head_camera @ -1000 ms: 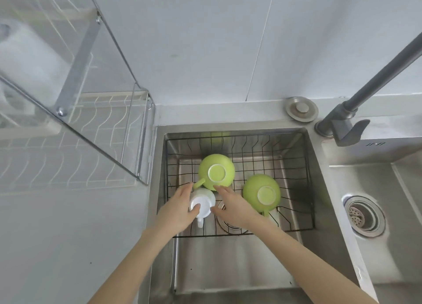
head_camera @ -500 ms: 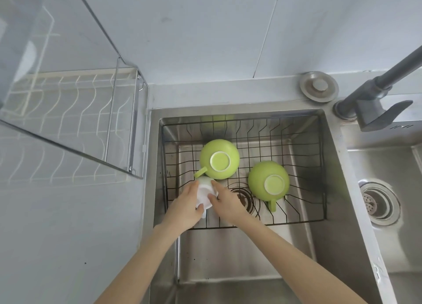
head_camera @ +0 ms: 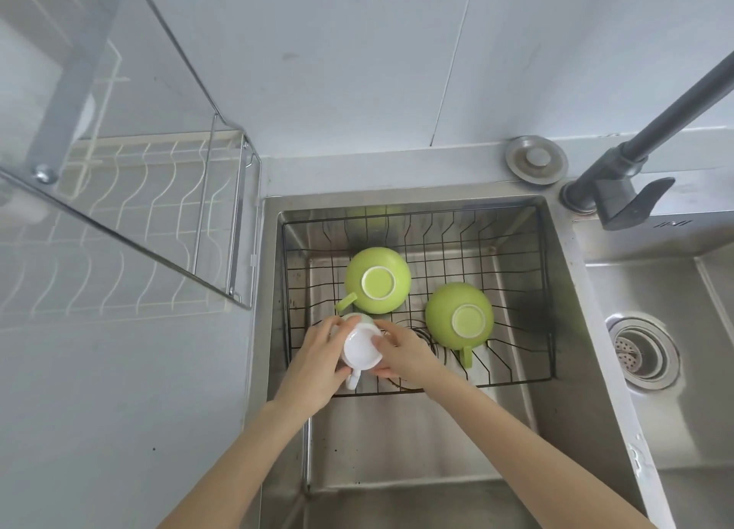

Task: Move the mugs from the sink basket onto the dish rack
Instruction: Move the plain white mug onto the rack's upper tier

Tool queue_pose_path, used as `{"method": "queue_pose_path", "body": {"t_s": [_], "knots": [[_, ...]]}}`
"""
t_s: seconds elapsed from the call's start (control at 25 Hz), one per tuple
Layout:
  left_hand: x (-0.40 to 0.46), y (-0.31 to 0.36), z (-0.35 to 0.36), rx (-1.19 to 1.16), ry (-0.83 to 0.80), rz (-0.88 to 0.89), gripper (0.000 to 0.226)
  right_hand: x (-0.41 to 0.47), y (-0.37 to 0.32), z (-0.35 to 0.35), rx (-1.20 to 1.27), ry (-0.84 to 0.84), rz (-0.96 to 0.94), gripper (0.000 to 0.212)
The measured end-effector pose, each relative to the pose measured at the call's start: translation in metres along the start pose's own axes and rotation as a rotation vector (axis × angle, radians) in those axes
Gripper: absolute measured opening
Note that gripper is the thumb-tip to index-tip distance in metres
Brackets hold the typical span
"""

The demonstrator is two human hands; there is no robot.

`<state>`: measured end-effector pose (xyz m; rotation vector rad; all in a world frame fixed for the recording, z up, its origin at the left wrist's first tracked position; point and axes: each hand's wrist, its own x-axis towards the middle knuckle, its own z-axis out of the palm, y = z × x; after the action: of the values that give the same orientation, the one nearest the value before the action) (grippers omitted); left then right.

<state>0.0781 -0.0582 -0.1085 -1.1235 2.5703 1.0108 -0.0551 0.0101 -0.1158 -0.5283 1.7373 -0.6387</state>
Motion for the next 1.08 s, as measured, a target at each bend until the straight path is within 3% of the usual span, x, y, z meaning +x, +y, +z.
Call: {"method": "queue_pose_path", "body": {"t_s": [0.2, 0.48, 0.72, 1.08], "knots": [[-0.016, 0.012, -0.017, -0.202, 0.052, 0.09, 0.063, -0.036, -0.018, -0.016, -0.106, -0.007, -0.093, 0.045], [-0.055, 0.045, -0.051, -0.302, 0.253, 0.151, 0.065, -0.103, -0.045, -0.038, -0.385, 0.034, -0.339, 0.049], [-0.098, 0.065, -0.089, -0.311, 0.358, 0.27, 0.071, -0.166, -0.068, -0.034, -0.586, 0.171, -0.642, 0.06], [-0.173, 0.049, -0.164, -0.365, 0.433, 0.416, 0.073, -0.227, -0.115, 0.023, -0.551, 0.377, -0.91, 0.056]]}}
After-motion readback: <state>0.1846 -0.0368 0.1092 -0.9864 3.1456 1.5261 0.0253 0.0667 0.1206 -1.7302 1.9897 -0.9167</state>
